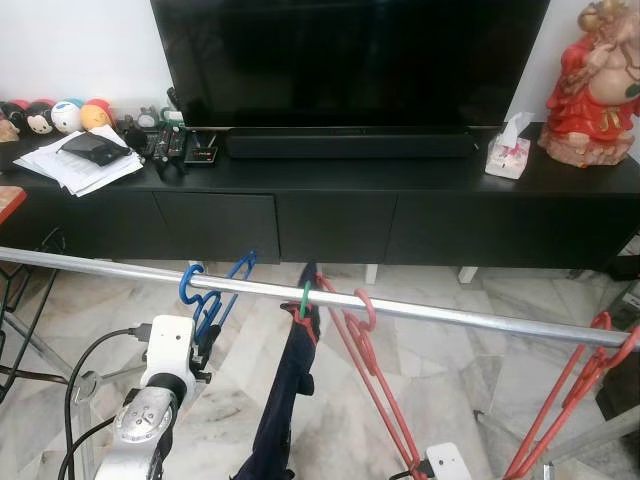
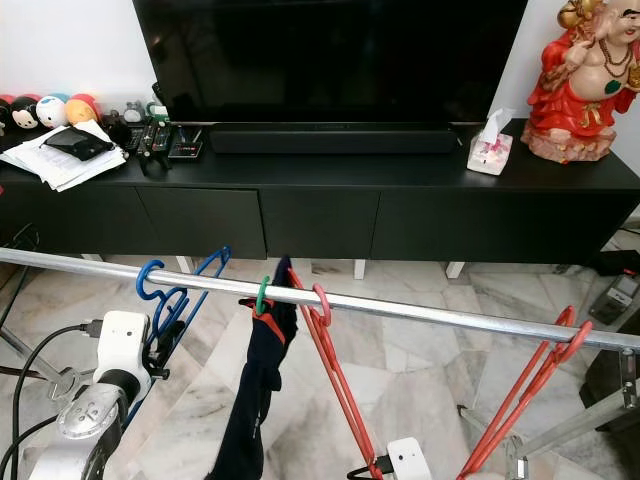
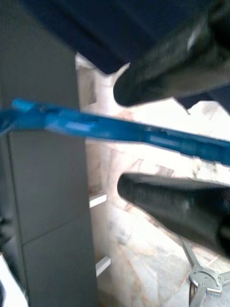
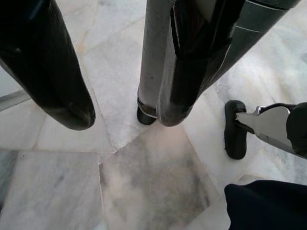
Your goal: Hang hanger
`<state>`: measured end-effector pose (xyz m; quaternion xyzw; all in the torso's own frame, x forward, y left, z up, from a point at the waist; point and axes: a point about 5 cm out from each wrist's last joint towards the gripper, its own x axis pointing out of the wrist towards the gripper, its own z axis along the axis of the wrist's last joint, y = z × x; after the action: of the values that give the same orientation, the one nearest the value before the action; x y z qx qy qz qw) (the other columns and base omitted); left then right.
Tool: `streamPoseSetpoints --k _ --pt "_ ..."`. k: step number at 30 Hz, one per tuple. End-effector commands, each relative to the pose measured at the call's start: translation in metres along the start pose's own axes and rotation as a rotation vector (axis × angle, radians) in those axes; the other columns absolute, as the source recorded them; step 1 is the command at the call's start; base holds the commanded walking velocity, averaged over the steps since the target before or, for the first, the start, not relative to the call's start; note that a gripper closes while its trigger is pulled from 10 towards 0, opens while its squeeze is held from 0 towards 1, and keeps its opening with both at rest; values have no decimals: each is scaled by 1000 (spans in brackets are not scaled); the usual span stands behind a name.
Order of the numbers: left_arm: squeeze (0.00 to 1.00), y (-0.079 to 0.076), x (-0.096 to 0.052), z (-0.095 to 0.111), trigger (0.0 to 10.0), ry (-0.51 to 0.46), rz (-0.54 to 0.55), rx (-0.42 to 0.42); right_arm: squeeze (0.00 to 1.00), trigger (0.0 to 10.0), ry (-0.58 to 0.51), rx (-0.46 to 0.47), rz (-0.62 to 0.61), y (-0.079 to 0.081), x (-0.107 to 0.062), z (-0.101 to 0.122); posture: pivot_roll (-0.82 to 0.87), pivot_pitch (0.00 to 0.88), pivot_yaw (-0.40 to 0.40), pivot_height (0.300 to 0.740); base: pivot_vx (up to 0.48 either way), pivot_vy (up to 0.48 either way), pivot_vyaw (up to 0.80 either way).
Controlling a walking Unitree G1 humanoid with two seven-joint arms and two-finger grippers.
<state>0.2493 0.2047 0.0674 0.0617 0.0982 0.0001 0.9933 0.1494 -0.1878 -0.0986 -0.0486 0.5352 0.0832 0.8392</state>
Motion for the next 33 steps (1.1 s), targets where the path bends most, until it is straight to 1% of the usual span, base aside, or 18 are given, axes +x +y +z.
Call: streamPoseSetpoints --k 1,2,5,8,10,12,13,17,19,20,22,23,24,25,30,33 --pt "1000 5 -4 9 10000 -61 30 -23 0 10000 -2 4 1 0 0 1 -95 0 13 740 0 0 0" --pt "1000 7 -9 10 10000 -84 47 -28 0 10000 -2 4 1 0 0 1 -95 0 13 740 0 0 0" --pt "1000 8 -17 12 10000 -109 53 -35 0 10000 -3 6 1 0 0 1 -97 0 14 740 0 0 0" --pt "1000 9 -26 16 10000 -131 48 -28 0 10000 -4 7 0 0 0 2 -97 0 14 740 0 0 0" --pt "1000 9 -28 17 10000 -136 49 -27 0 10000 -3 6 0 0 0 2 -93 0 12 740 0 0 0" --pt "1000 11 -35 20 10000 -151 51 -28 0 10000 -3 5 0 0 0 2 -89 0 11 740 0 0 0" --pt "1000 11 -38 21 10000 -154 51 -29 0 10000 -3 5 0 0 0 2 -89 0 11 740 0 0 0" --pt "1000 11 -38 21 10000 -153 51 -30 0 10000 -4 5 0 0 0 2 -89 0 11 740 0 0 0" --pt "1000 6 -53 25 10000 -164 11 6 0 10000 -2 1 -1 -1 0 2 -79 0 9 740 0 0 0" --pt "1000 5 -57 26 10000 -167 -1 15 0 10000 -1 0 -1 -1 0 1 -79 0 9 740 0 0 0" --pt "1000 3 -63 21 10000 -145 5 11 0 10000 2 -2 -1 -1 0 0 -77 0 14 740 0 0 0" --pt "282 2 -65 16 10000 -130 16 4 0 10000 4 -3 -2 -1 0 -1 -79 0 17 740 0 0 0" --pt "0 2 -66 11 10000 -112 35 0 0 10000 7 -5 -2 -1 0 -2 -79 0 18 740 0 0 0" --pt "0 1 -66 8 10000 -104 49 -7 0 10000 9 -6 -3 -1 -1 -3 -81 0 21 740 0 0 0" --pt "0 0 -66 8 10000 -105 79 -34 0 10000 12 -7 -6 -1 -1 -5 -96 0 30 740 0 0 0" --pt "0 5 -65 5 10000 -85 119 -44 0 10000 8 0 -9 -1 -1 -4 -93 0 29 740 0 0 0"
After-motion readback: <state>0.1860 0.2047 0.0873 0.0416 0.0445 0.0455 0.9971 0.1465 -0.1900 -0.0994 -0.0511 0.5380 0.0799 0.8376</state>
